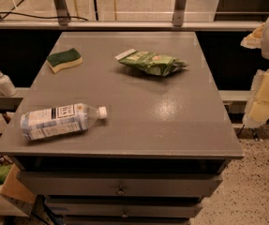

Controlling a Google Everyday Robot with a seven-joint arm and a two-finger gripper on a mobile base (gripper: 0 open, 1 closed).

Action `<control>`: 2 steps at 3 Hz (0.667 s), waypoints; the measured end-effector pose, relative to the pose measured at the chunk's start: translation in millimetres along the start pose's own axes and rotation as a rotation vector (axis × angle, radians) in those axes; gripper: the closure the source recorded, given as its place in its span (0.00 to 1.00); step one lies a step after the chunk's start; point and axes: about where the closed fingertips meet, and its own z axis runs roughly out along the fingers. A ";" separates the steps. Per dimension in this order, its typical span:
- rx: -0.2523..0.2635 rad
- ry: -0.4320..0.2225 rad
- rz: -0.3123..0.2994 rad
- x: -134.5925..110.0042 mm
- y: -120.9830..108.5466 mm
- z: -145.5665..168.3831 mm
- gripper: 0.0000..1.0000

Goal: Move sponge near blue plastic bottle

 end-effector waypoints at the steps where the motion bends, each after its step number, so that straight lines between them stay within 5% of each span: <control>1: 0.000 0.000 0.000 -0.1 -0.1 0.0 0.00; 2: 0.021 -0.046 0.012 -4.5 -13.9 4.3 0.00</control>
Offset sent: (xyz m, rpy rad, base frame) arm 0.0374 0.0011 -0.0042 0.1037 -0.0546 -0.0110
